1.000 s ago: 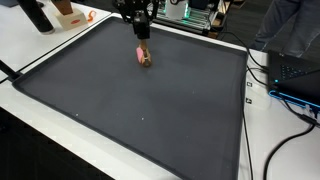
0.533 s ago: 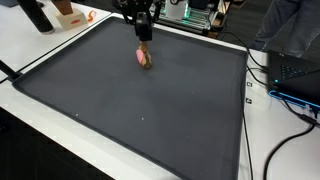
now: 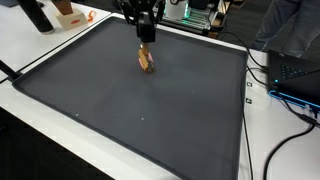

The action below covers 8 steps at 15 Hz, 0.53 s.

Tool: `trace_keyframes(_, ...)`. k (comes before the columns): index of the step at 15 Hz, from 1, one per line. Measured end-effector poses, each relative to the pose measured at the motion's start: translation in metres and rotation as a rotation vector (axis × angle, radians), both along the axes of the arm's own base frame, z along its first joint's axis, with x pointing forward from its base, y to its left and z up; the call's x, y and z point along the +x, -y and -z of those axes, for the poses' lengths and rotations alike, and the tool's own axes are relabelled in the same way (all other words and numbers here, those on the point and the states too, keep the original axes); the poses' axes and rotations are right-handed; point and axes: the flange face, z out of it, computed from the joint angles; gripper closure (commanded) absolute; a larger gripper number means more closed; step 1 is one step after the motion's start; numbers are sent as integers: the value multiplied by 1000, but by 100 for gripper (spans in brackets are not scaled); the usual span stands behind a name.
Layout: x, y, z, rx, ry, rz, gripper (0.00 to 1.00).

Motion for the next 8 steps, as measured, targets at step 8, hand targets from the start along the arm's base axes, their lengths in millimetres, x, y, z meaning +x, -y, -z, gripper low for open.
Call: trace_keyframes(8,7,-10,12,-37,-49,-16,77)
